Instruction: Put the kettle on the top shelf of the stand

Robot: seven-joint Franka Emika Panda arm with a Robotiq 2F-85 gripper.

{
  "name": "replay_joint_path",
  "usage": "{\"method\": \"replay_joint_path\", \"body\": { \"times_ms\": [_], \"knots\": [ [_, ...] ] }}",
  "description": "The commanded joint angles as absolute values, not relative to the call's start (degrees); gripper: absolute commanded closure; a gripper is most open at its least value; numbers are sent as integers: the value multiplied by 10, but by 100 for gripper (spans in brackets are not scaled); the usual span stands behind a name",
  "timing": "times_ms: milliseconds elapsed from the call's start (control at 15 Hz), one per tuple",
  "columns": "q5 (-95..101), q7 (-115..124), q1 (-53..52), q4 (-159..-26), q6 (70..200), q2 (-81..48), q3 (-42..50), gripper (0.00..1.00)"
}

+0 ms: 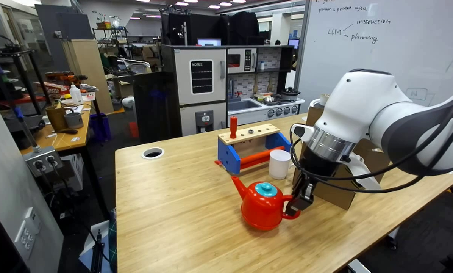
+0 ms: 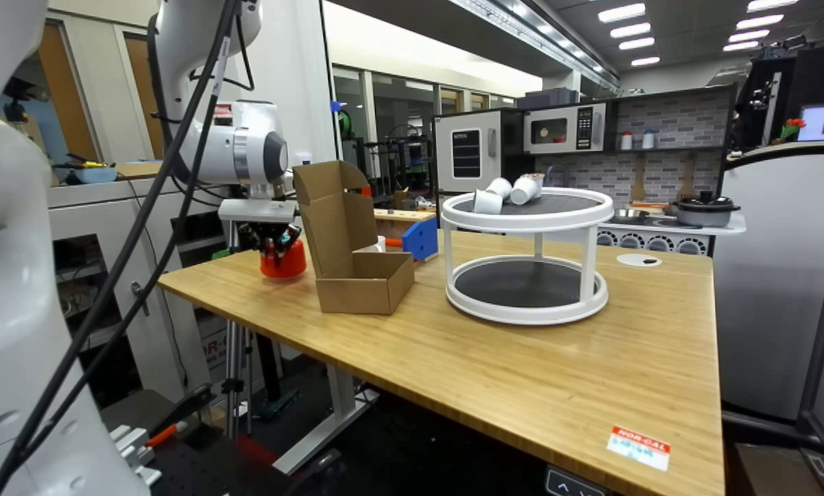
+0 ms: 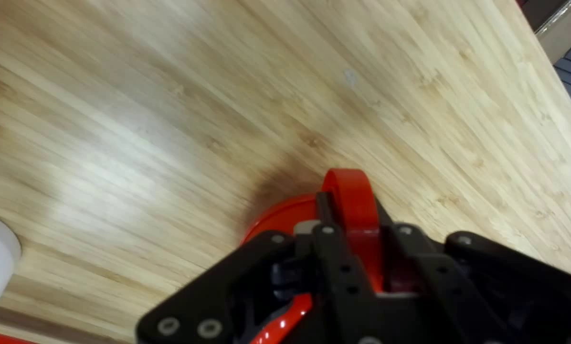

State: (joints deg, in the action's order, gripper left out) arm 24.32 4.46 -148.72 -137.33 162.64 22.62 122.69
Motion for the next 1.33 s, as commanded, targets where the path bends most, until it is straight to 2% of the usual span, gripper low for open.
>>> {"method": "replay_joint_path", "body": {
  "times_ms": [0, 867, 1267],
  "knots": [
    [236, 30, -1458, -1376, 1616, 197, 1195, 96],
    [230, 8, -1362, -1350, 1593, 151, 1074, 96],
    [231, 12, -1290, -1324, 1595, 135, 972, 96]
  ]
}}
